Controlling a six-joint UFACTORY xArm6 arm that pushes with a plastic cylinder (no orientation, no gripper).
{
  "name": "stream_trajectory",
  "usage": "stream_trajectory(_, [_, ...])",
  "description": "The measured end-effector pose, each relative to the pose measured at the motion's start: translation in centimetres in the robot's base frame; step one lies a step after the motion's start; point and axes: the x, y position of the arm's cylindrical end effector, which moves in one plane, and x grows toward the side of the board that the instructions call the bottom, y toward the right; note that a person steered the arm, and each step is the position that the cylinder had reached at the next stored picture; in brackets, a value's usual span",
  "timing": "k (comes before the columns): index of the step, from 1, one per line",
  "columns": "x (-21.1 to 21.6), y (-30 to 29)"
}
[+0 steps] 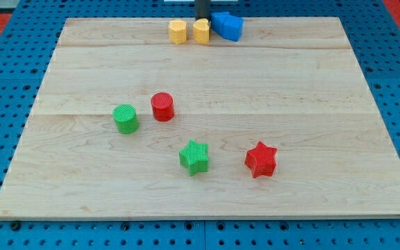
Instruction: Separate blue cube from the blue triangle
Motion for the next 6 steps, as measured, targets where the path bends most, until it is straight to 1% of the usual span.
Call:
stream_trajectory(1, [4.4, -0.1])
stream_trajectory(2, [2.0, -0.3])
stream_trajectory(3, [-1.0, -2.2])
stream_trajectory(4, [-1.0, -1.3])
stream_trajectory(5, [-0.4, 4.5])
stream_trajectory(6, [3.4, 7.8])
